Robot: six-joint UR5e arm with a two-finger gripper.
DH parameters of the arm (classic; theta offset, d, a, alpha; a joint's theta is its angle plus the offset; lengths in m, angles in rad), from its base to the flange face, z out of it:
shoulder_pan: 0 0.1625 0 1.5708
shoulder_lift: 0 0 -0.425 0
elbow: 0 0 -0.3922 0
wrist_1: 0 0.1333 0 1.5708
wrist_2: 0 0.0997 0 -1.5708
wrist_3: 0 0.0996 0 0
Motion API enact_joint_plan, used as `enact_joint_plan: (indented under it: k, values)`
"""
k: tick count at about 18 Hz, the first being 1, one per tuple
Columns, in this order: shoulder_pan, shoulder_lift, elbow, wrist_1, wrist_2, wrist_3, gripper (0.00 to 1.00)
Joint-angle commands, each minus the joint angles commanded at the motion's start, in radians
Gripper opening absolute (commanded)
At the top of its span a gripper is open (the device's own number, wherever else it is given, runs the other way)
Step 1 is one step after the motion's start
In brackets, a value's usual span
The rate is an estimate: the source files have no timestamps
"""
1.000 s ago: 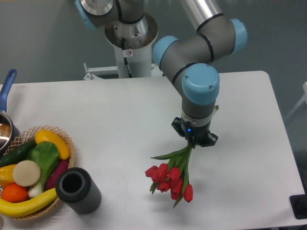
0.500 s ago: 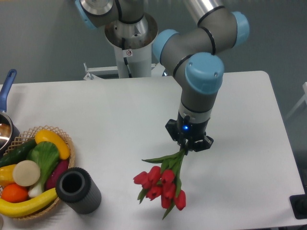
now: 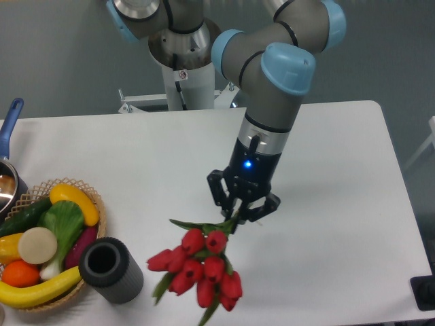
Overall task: Insert the flowers into the vase
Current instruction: 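Carry the red tulip bunch in the gripper over to the black vase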
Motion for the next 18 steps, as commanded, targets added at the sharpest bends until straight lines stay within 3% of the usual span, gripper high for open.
enact_joint_plan:
  k: [3,7,12,18]
  values:
    - [-0.024,0.003,0.002,0.024,-0.115,-0.031,0.0]
    - [-0.031,-0.003,-0.002,0.138,-0.282,-0.091,0.0]
    - [-0.083,-0.043,0.014,0.236,-0.333,-0.083,0.0]
    - [-0.143,-0.107,0.078,0.252,-0.361,-0.078,0.0]
